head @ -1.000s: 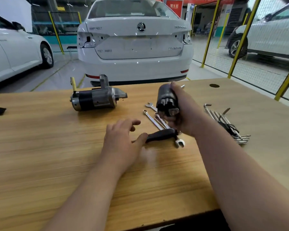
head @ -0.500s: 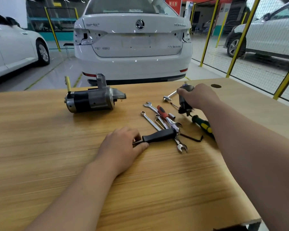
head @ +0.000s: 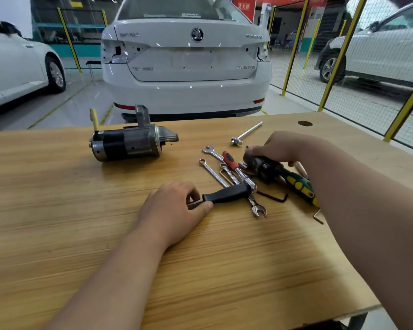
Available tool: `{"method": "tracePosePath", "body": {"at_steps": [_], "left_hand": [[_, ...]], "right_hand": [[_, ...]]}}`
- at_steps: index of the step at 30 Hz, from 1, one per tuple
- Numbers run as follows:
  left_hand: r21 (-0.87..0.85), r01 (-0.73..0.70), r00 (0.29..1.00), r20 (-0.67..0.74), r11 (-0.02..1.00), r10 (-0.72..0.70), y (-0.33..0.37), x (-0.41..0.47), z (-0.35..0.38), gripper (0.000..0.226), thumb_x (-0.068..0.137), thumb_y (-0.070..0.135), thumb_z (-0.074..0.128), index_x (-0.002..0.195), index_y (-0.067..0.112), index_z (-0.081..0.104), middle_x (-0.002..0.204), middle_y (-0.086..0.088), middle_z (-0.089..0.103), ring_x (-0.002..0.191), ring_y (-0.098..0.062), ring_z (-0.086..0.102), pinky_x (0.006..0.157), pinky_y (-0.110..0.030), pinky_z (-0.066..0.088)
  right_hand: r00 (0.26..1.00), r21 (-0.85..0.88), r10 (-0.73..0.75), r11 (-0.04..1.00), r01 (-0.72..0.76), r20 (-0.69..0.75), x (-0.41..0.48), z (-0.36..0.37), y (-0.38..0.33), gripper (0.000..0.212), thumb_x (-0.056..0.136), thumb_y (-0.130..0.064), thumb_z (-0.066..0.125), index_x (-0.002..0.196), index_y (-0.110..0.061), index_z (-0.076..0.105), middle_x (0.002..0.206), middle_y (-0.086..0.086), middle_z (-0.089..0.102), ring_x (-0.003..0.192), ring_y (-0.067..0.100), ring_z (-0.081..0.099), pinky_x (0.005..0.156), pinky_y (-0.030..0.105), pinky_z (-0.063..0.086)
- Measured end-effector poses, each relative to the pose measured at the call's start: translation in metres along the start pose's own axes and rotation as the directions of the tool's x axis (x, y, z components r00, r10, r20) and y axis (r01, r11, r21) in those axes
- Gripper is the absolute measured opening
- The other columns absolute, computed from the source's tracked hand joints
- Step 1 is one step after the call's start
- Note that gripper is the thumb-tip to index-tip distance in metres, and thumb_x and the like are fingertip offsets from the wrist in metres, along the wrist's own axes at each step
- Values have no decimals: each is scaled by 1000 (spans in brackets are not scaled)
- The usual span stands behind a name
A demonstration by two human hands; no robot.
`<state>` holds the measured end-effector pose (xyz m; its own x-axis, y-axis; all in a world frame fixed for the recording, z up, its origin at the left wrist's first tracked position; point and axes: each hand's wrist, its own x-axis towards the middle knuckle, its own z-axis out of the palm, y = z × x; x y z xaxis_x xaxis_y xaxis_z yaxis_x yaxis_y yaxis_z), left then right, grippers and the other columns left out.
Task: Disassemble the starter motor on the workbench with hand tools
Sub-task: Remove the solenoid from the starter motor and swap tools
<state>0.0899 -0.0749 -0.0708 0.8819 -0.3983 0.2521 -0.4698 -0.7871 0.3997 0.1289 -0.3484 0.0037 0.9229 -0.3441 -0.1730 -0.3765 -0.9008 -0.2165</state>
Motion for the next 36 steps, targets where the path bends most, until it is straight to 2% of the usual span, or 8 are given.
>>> {"method": "tracePosePath", "body": {"at_steps": [5,9,12,18,24,30,34,36], "left_hand": [[1,13,1000,3,1000,-14,1,-1,-1,29,79,68,52,84,40,50,82,24,46,86,-4,45,72,-29,35],[10,23,1000,-3,1000,-23,1,-1,0,31,78,69,52,85,40,50,82,24,45,86,-5,45,71,-29,33],[29,40,999,7,999,-40,3,0,-1,33,78,70,51,86,38,52,81,23,44,86,-6,44,71,-29,33],[31,42,999,-14,999,-41,3,-5,-5,33,80,66,53,75,34,51,81,19,49,84,-6,45,70,-29,34],[-46,43,999,19,998,-42,-5,-15,-11,37,70,73,48,76,37,56,83,21,52,83,0,46,71,-28,44],[-122,100,982,-150,987,-118,27,40,5,27,77,61,55,78,34,55,80,15,52,77,-3,48,62,-29,39],[-106,27,940,-335,994,-62,24,84,39,23,80,67,50,80,46,56,81,22,55,76,9,50,50,-17,35],[-164,31,930,-357,986,-89,9,97,54,32,78,78,42,85,50,57,83,28,56,67,6,53,46,-24,43]], "right_hand": [[986,30,34,999,-30,-161,-19,1,-1,46,103,-40,45,126,-4,62,114,15,62,104,29,56,87,38,46],[965,342,24,937,69,-261,-40,0,-9,28,95,-7,44,114,-8,65,109,9,60,84,20,53,69,30,43],[982,304,-56,946,111,-183,-50,18,-20,33,92,-2,43,110,-11,70,104,6,60,83,20,53,70,28,43],[974,232,-17,970,71,-227,-60,56,-18,31,97,-11,44,117,-15,68,104,5,65,81,17,55,62,27,42],[881,665,181,725,180,-437,-39,0,23,32,90,-8,41,78,-20,68,71,0,59,64,16,51,55,26,35],[737,459,588,784,-418,-333,76,-57,172,22,98,-21,46,95,0,55,86,16,57,65,29,48,63,36,40],[753,275,553,832,-481,-357,158,-59,225,57,99,-47,42,139,-6,42,132,20,51,110,39,54,79,44,44],[782,173,503,863,-474,-368,198,-58,238,59,98,-51,40,140,-8,42,132,20,51,112,39,53,76,43,42]]}}
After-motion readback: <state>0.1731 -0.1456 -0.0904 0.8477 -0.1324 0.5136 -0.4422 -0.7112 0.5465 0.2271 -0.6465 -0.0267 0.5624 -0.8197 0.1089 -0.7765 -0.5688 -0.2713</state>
